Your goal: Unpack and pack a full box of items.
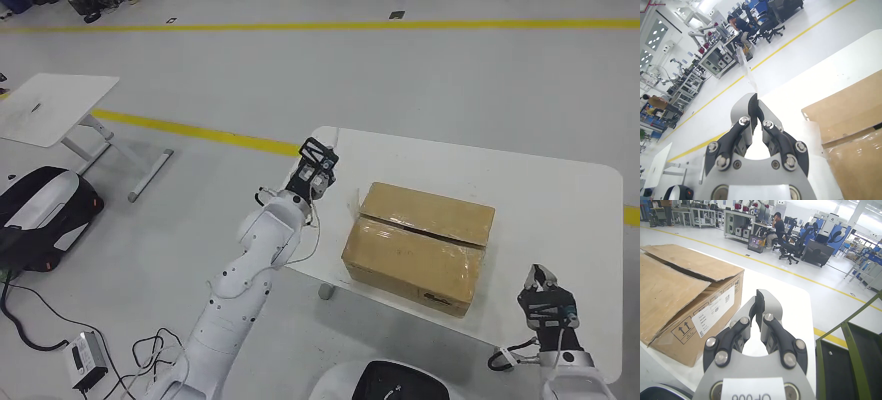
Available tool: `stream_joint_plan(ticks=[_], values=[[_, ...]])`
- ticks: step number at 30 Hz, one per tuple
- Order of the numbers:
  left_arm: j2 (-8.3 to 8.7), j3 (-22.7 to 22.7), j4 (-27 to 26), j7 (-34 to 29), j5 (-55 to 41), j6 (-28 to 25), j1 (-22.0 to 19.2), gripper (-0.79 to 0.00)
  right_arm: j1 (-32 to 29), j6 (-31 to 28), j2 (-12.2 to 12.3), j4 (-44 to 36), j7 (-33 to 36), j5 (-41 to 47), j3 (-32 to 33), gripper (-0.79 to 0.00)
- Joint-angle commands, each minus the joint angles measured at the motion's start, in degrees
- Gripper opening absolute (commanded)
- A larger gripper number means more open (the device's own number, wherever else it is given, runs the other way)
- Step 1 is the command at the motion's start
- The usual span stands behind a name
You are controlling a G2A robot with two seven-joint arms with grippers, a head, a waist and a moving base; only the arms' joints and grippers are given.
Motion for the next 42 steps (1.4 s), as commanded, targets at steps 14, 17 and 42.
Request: stream_joint_plan(ticks=[14, 17, 42], values=[[0.95, -5.4, 5.41, -0.04, 2.99, 3.59, 2.1, -0.785, -0.37, 0.17, -0.03, -0.52, 1.19, -1.47, 0.37, -0.785], [1.09, -5.99, 7.12, 0.38, 3.48, 4.17, 1.98, -0.785, -0.27, 0.05, -0.03, -0.63, 1.38, -2.15, 0.29, -0.785], [1.81, -11.18, 12.56, 1.08, -7.01, 1.95, 0.62, 0.0, -0.78, -0.97, -0.09, -1.36, 0.91, -1.85, 1.1, -0.785]])
